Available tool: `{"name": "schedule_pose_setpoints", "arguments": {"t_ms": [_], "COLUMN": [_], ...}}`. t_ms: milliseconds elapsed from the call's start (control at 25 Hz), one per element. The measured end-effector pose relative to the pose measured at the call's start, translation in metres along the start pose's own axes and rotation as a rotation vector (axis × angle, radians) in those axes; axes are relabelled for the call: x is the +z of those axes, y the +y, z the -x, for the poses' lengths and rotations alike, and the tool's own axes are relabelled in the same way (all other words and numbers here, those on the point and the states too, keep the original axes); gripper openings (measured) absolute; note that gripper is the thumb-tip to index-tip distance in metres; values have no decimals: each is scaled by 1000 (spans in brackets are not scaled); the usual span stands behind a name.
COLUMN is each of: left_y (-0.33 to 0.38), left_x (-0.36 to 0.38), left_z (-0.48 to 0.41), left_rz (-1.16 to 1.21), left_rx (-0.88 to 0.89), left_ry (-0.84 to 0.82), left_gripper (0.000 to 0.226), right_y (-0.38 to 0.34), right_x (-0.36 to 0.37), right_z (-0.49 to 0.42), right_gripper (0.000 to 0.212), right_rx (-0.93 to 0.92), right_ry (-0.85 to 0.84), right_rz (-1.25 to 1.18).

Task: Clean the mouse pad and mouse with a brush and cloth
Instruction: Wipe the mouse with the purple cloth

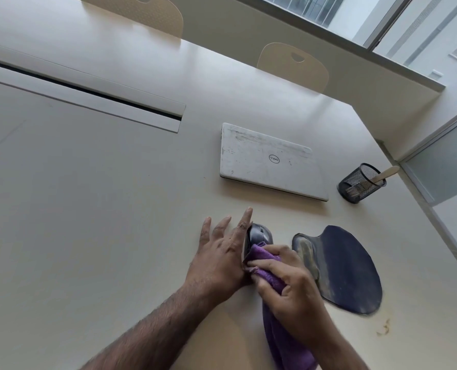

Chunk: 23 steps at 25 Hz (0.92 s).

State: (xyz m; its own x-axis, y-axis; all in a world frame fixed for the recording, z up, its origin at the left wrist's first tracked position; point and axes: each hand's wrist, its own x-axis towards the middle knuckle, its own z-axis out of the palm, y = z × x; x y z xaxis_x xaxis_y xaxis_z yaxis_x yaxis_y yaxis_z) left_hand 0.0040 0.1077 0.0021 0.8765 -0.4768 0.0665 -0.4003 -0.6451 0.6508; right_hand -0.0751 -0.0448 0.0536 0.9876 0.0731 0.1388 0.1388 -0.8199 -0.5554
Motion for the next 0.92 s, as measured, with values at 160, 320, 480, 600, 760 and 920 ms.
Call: {"name": "schedule_pose_setpoints", "arguments": {"t_ms": [160,320,480,600,760,920], "left_y": [0,1,0,1,-2,1], "left_x": [0,-1,-2,-2,-1,-3], "left_z": [1,1,1,1,-1,-5], "left_rz": [16,33,31,39,20,4], "left_rx": [-13,-8,-6,9,43,81], "left_ry": [-13,-7,-8,-11,-39,-81], "left_gripper": [134,127,123,122,121,130], "right_y": [13,10,10,7,3,7], "right_x": [-6,7,15,13,10,-1], "right_z": [-7,-1,16,20,15,18], "right_gripper": [24,32,42,37,31,25], "right_rx": [131,88,27,4,14,173], "right_ry": [229,168,150,139,146,195], "right_rz": [-57,67,163,154,70,-196]}}
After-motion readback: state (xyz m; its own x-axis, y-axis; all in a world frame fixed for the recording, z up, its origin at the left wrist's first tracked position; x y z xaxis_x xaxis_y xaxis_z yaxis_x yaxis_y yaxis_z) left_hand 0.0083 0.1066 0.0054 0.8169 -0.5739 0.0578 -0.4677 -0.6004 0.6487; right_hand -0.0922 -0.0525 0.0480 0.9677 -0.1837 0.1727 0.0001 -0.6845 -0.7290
